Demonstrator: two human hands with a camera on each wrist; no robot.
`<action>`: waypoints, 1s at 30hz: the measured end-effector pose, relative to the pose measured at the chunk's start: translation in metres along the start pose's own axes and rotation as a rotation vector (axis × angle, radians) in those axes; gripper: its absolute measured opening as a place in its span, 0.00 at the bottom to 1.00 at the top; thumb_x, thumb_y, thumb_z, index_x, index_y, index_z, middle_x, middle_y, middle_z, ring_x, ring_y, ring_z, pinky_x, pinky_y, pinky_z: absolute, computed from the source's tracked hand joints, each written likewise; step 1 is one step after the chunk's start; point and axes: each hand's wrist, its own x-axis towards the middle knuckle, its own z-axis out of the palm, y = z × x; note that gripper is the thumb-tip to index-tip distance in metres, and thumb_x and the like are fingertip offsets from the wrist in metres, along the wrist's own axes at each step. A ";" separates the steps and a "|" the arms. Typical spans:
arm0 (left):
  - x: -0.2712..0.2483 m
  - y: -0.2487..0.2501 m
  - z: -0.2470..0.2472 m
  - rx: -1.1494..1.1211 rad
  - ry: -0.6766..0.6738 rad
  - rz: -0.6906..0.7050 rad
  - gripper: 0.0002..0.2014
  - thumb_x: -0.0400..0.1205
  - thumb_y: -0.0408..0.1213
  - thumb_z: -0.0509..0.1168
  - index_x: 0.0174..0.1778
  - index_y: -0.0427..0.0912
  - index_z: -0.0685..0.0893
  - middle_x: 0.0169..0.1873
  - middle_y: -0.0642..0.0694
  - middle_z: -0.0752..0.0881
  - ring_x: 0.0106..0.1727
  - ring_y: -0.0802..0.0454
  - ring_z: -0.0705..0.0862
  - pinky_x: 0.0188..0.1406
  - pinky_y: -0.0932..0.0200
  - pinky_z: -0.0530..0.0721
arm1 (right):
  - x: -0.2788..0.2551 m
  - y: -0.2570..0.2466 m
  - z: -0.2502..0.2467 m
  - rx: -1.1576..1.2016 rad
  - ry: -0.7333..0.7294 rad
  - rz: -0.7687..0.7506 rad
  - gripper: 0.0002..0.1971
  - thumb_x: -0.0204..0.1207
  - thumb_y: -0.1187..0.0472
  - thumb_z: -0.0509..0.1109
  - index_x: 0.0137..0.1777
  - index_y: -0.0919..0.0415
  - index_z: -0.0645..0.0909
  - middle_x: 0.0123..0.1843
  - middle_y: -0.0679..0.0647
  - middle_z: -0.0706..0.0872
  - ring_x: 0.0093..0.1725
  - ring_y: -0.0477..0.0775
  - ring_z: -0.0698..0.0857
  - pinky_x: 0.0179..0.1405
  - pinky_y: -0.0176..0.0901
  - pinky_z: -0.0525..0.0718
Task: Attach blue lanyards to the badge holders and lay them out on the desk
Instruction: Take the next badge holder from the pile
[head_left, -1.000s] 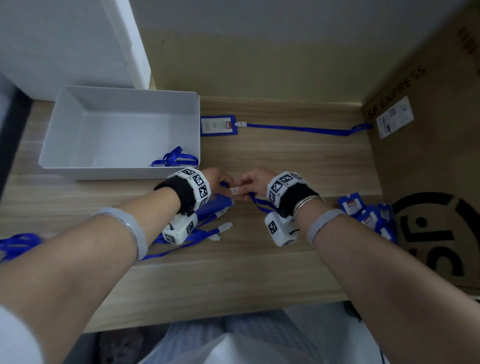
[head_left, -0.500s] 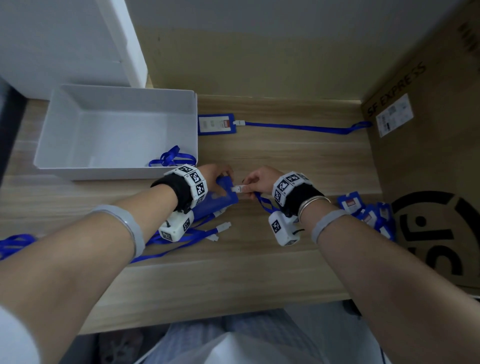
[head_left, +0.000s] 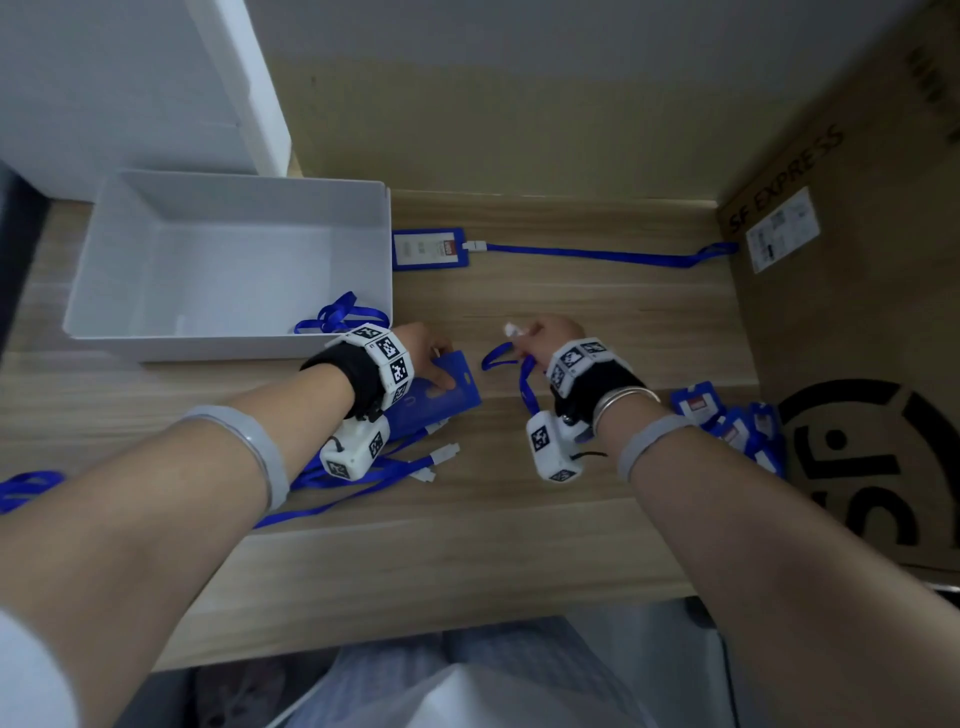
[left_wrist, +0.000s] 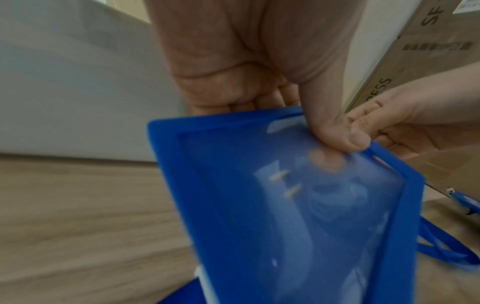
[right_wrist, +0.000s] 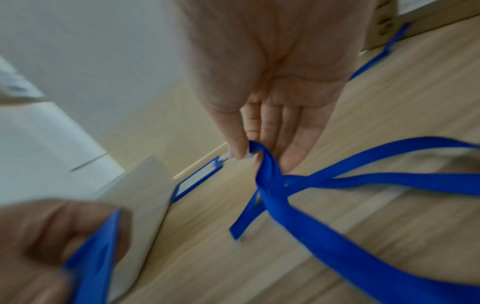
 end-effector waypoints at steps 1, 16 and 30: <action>0.000 -0.001 0.000 0.000 -0.007 -0.013 0.28 0.77 0.41 0.69 0.72 0.34 0.73 0.69 0.38 0.78 0.69 0.42 0.78 0.65 0.54 0.76 | 0.000 0.006 -0.006 -0.020 0.019 0.054 0.26 0.79 0.40 0.59 0.33 0.62 0.81 0.33 0.56 0.82 0.42 0.59 0.82 0.48 0.44 0.77; 0.008 -0.024 0.016 -0.111 -0.033 0.049 0.15 0.80 0.35 0.66 0.30 0.51 0.70 0.29 0.55 0.76 0.28 0.65 0.75 0.27 0.88 0.72 | -0.010 0.021 0.025 -0.244 -0.013 0.141 0.15 0.78 0.55 0.69 0.52 0.68 0.82 0.54 0.64 0.87 0.47 0.60 0.84 0.44 0.43 0.79; -0.008 -0.049 0.010 -0.024 -0.040 0.062 0.10 0.80 0.38 0.66 0.33 0.46 0.76 0.30 0.53 0.78 0.31 0.62 0.74 0.30 0.78 0.74 | -0.027 -0.038 0.000 0.172 0.091 -0.006 0.11 0.76 0.62 0.68 0.56 0.58 0.86 0.39 0.55 0.85 0.36 0.52 0.80 0.33 0.38 0.78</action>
